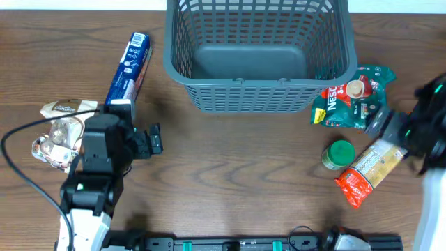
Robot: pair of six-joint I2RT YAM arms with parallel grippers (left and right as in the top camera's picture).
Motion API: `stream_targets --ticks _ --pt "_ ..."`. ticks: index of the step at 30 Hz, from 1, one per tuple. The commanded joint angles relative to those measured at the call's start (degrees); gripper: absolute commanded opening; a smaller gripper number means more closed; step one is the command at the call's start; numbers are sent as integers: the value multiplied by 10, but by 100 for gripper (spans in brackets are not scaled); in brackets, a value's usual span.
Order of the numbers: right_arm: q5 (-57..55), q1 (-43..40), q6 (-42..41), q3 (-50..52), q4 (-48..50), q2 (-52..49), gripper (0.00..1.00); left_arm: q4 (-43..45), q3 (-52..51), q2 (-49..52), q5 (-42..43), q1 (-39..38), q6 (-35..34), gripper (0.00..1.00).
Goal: Pack container
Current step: 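Reach the right gripper to the green Nescafé pouch and grasp it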
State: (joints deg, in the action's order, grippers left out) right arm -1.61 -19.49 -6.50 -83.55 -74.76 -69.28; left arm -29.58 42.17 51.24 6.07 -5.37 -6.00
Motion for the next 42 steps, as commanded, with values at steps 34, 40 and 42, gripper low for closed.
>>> stream_targets --ticks 34,40,42 --pt "169 -66 190 -170 187 -554 99 -4 19 19 8 -1 -3 98" --pt "186 -65 190 -170 190 -606 88 -4 19 19 8 -1 -3 99" --pt "186 -64 189 -170 190 -615 75 -4 19 19 8 -1 -3 99"
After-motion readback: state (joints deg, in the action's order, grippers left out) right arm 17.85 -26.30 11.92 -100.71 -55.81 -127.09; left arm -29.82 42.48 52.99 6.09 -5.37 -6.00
